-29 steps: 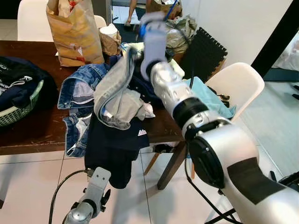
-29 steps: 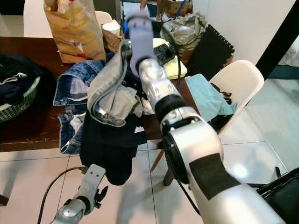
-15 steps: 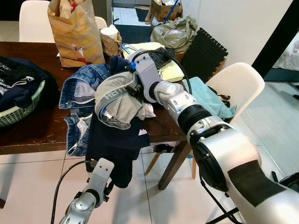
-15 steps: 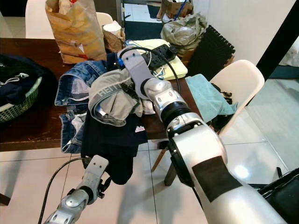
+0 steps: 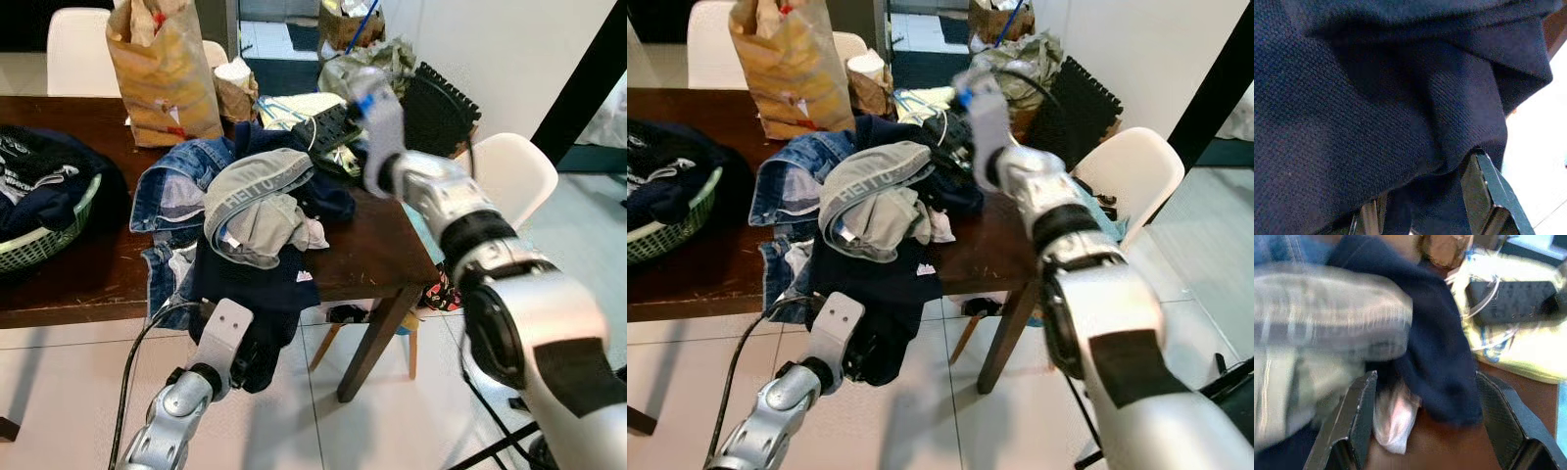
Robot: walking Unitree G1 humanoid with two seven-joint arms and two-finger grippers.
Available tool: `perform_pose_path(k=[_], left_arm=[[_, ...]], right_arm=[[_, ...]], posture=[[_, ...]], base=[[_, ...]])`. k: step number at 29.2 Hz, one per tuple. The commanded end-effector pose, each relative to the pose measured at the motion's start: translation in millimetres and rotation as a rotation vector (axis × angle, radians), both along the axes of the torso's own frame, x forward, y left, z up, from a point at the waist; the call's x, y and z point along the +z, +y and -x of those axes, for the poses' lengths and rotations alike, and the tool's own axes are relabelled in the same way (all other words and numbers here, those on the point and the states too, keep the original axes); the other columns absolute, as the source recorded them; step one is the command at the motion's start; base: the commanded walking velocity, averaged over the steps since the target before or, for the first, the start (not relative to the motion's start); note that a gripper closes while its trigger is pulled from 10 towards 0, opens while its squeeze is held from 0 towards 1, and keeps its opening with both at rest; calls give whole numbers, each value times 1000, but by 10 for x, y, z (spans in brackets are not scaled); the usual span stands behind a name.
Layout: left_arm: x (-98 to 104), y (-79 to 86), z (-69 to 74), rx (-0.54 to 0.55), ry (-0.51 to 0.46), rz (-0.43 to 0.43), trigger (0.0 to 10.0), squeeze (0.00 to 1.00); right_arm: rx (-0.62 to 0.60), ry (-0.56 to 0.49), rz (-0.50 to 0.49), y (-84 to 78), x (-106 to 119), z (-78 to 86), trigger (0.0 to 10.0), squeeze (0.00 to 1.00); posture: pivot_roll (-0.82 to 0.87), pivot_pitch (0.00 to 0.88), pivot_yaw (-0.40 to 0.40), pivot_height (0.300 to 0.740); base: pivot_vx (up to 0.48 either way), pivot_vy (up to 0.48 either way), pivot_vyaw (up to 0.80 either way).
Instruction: Hang hanger
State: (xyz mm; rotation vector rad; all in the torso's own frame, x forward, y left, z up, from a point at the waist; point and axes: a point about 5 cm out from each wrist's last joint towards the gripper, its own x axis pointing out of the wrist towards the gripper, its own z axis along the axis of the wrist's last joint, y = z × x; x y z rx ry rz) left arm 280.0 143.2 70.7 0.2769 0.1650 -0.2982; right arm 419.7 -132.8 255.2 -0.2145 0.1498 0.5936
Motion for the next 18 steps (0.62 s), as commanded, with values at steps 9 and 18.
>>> perform_pose_path(k=[9, 18], left_arm=[[588, -33, -26, 108, -236, -46, 10000, 0], [853, -220, -143, 157, -230, -6, 10000, 0]], right_arm=[[-233, 49, 29, -504, -817, 208, 10000, 0], [-368, 10, -156, -480, -1105, 389, 10000, 0]], posture=[[28, 56, -34, 740], [20, 43, -18, 740]], base=[[0, 0, 0], [0, 0, 0]])
